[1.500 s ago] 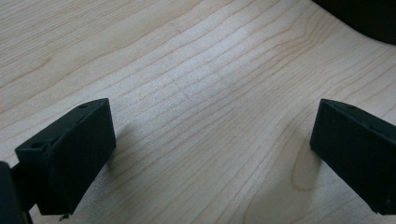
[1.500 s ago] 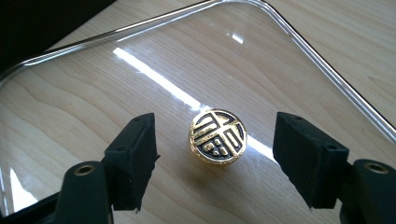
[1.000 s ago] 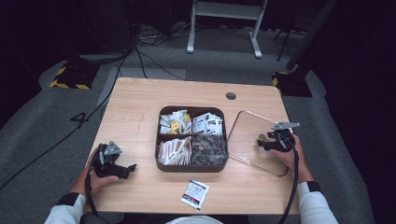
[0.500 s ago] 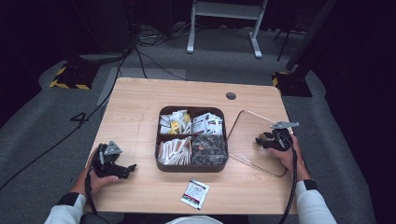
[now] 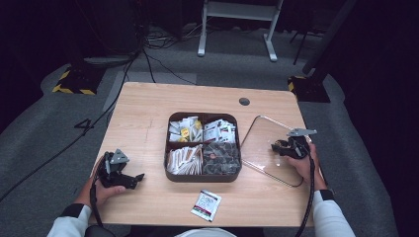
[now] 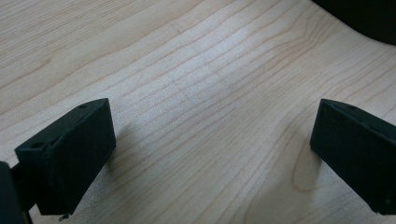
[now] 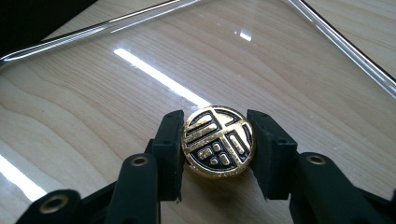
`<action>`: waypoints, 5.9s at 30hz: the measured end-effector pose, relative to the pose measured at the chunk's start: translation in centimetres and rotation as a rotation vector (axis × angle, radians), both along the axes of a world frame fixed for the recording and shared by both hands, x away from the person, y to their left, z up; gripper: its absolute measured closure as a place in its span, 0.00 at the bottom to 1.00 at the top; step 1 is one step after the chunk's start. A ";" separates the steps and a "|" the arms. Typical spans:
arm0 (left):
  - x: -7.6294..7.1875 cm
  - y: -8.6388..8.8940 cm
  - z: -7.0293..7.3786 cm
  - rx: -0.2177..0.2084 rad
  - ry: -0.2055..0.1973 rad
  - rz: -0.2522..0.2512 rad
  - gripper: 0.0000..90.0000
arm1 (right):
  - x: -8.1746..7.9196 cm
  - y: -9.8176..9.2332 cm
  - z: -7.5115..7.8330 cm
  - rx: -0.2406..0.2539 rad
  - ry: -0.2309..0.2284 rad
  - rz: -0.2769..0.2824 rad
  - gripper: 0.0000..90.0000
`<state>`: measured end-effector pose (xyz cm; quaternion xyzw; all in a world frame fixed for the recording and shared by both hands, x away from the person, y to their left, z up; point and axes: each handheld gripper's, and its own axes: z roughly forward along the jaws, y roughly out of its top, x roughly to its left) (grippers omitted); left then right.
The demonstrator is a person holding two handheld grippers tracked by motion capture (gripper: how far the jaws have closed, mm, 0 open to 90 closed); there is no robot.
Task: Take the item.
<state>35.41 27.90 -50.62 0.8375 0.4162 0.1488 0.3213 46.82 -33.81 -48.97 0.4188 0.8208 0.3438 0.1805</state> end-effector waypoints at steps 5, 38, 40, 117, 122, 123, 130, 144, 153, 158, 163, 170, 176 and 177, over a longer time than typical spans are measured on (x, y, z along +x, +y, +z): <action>0.0 0.0 0.0 0.000 0.000 0.000 0.00 | -0.1 -0.1 0.2 0.012 -0.006 0.005 0.66; 0.0 -0.1 0.0 -0.004 0.002 0.011 0.01 | -0.7 -0.8 5.5 0.067 -0.144 0.009 0.66; 0.0 -0.1 0.0 -0.004 0.002 0.010 0.01 | -0.8 -0.7 5.8 0.072 -0.150 0.011 0.66; -0.1 -0.1 0.0 -0.004 0.000 0.012 0.01 | -0.3 12.0 10.8 0.112 -0.210 0.235 0.66; -0.1 -0.1 0.0 -0.003 -0.001 0.011 0.01 | 0.0 13.0 10.6 0.108 -0.201 0.245 0.66; -0.1 -0.1 0.0 -0.003 -0.002 0.011 0.01 | 0.0 13.2 10.6 0.106 -0.198 0.248 0.66; -0.1 -0.1 0.0 -0.003 -0.002 0.010 0.01 | 0.3 14.5 10.4 0.109 -0.190 0.265 0.66; -0.1 -0.1 0.0 -0.005 0.003 0.012 0.01 | 0.5 17.4 9.7 0.098 -0.169 0.321 0.66; -0.2 0.0 0.0 -0.002 -0.004 0.009 0.01 | 0.5 19.4 8.9 0.080 -0.149 0.356 0.66; -0.2 0.0 0.0 -0.004 -0.002 0.011 0.01 | 0.6 20.5 8.4 0.074 -0.138 0.375 0.66; -0.2 0.0 0.0 -0.005 -0.002 0.011 0.01 | 0.5 21.6 7.8 0.053 -0.125 0.399 0.66; -0.2 0.0 0.0 -0.005 -0.002 0.012 0.01 | 0.6 22.7 7.2 0.035 -0.113 0.422 0.66; -0.2 0.0 0.0 -0.004 -0.002 0.012 0.01 | 0.5 23.8 6.6 0.022 -0.103 0.450 0.66; -0.2 0.0 0.0 -0.005 -0.002 0.012 0.01 | 0.5 23.9 6.5 0.020 -0.101 0.452 0.66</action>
